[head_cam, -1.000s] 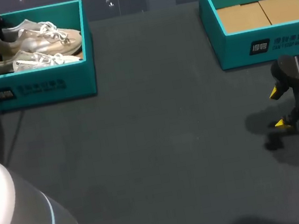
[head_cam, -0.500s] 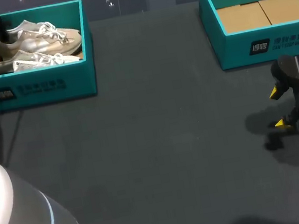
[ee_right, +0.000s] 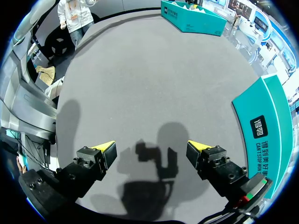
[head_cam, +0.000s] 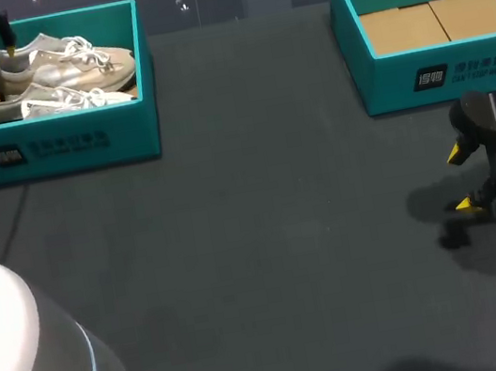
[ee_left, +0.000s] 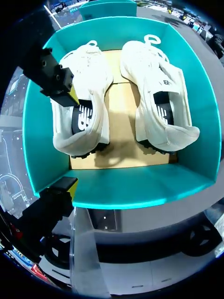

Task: Take the shoe out of the shoebox, open the shoe tongue, remove and reinsert the insole, then place the shoe into the shoebox

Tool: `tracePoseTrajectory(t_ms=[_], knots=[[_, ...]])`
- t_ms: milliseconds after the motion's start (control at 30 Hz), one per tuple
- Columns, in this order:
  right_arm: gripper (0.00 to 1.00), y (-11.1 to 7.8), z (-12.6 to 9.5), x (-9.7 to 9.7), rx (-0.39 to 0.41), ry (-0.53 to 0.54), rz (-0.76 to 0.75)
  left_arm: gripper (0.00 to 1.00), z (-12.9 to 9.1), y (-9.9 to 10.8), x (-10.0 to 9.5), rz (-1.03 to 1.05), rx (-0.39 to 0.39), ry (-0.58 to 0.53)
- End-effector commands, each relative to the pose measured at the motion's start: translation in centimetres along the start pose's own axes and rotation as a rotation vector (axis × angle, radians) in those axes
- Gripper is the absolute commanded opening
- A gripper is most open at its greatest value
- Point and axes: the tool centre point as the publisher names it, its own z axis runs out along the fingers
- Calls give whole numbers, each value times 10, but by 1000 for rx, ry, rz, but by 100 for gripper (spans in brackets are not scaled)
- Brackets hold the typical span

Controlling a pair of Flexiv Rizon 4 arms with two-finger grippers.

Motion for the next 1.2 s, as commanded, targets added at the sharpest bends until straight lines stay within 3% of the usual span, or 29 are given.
tracePoseTrajectory(t_ms=[33, 433, 900, 1200], knots=[[100, 0, 0, 2, 1, -3, 0, 100, -29, -49, -6, 6, -53, 10], [100, 0, 0, 2, 1, -3, 0, 100, -49, -103, -9, 0, 0, 34], [100, 0, 0, 2, 1, -3, 0, 100, -49, -103, -9, 0, 0, 34], [100, 0, 0, 2, 1, -3, 0, 100, -32, -128, -11, -16, 16, 70]])
